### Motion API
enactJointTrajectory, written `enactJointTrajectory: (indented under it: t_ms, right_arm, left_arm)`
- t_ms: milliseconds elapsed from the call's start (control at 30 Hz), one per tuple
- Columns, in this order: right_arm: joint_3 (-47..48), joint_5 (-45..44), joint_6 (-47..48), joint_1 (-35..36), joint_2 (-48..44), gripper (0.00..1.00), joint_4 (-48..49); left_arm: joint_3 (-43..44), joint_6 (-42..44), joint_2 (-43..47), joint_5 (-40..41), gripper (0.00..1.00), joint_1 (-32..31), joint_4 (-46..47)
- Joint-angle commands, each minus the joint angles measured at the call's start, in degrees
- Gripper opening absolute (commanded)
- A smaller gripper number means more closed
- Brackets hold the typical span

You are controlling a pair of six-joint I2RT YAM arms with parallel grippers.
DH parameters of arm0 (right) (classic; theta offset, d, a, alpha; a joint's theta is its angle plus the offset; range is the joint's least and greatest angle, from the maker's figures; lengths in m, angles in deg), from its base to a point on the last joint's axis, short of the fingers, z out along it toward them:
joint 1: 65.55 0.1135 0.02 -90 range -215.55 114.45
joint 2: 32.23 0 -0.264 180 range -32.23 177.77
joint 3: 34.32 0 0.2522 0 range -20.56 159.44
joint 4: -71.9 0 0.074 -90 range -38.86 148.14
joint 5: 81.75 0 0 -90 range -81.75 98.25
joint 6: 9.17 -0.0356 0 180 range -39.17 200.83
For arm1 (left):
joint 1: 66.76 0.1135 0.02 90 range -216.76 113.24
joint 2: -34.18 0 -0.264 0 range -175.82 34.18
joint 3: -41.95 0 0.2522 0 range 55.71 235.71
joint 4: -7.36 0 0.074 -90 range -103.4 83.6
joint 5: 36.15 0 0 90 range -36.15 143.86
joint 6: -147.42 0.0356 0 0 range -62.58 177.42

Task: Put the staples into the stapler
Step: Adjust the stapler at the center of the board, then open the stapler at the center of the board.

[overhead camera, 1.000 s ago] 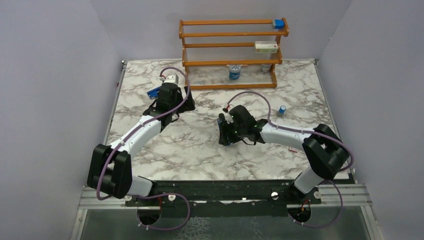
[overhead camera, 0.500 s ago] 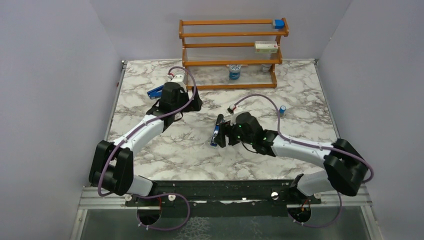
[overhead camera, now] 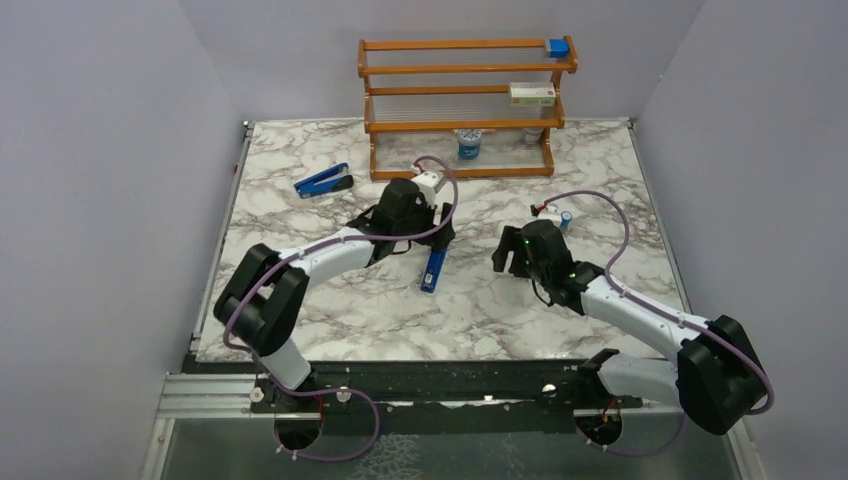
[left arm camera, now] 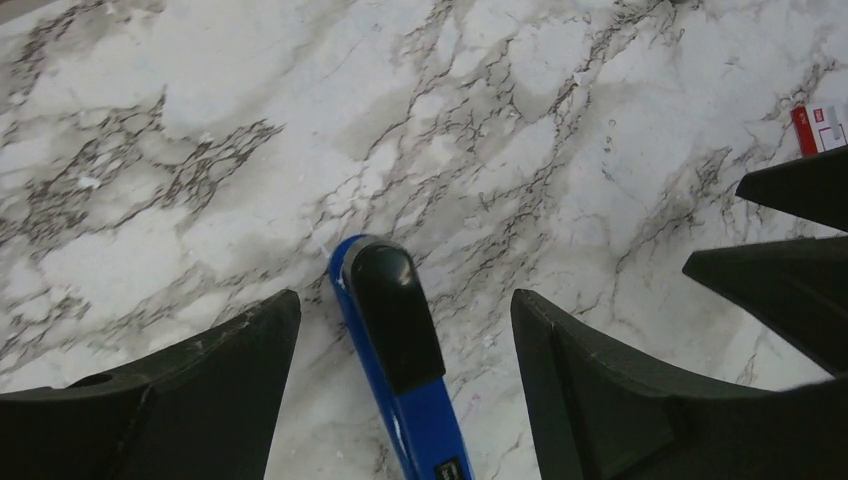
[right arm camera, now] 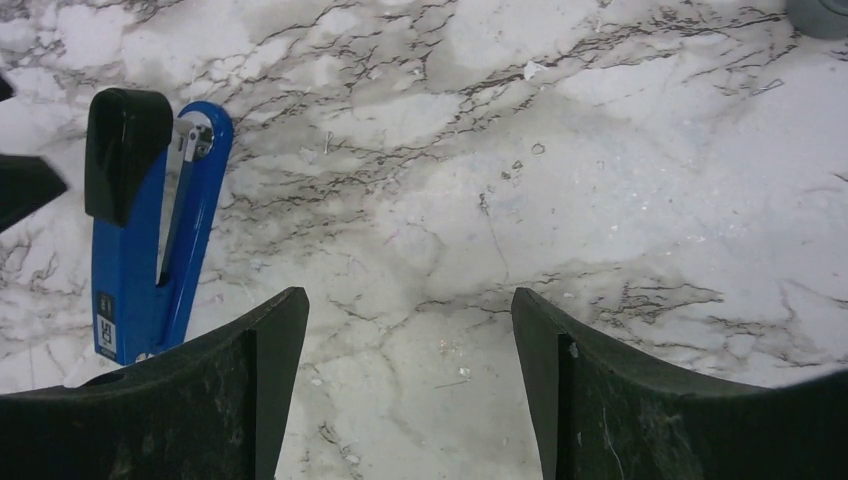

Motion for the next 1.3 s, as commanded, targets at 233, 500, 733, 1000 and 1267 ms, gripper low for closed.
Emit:
enactJointTrajectory:
  t_ms: [233, 500, 733, 1000, 1267]
  right_arm:
    - [-0.7, 8.1, 1.2, 0.0, -0.6, 0.78, 0.9]
    - [-0.7, 8.7, 2.6, 0.0, 0.0, 0.77, 1.7]
    - [-0.3, 10.4, 2.9, 0.0, 1.2, 0.75, 2.5]
    - [-0.6, 11.2, 3.2, 0.0, 0.5, 0.74, 2.7]
    - [-1.1, 12.3, 2.6, 0.0, 0.4, 0.74, 3.4]
  left_arm:
    - [19.7, 3.0, -14.9, 10.2, 0.69, -5.1, -19.4]
    - [22.3, 4.7, -15.0, 13.4, 0.69, -6.7, -24.0]
    - [23.8, 6.4, -17.4, 16.3, 0.6, -8.7, -26.2]
    - [26.6, 8.4, -19.9, 18.3, 0.55, -9.3, -27.1]
    - [27.3, 11.2, -21.3, 21.3, 0.42, -9.7, -28.7]
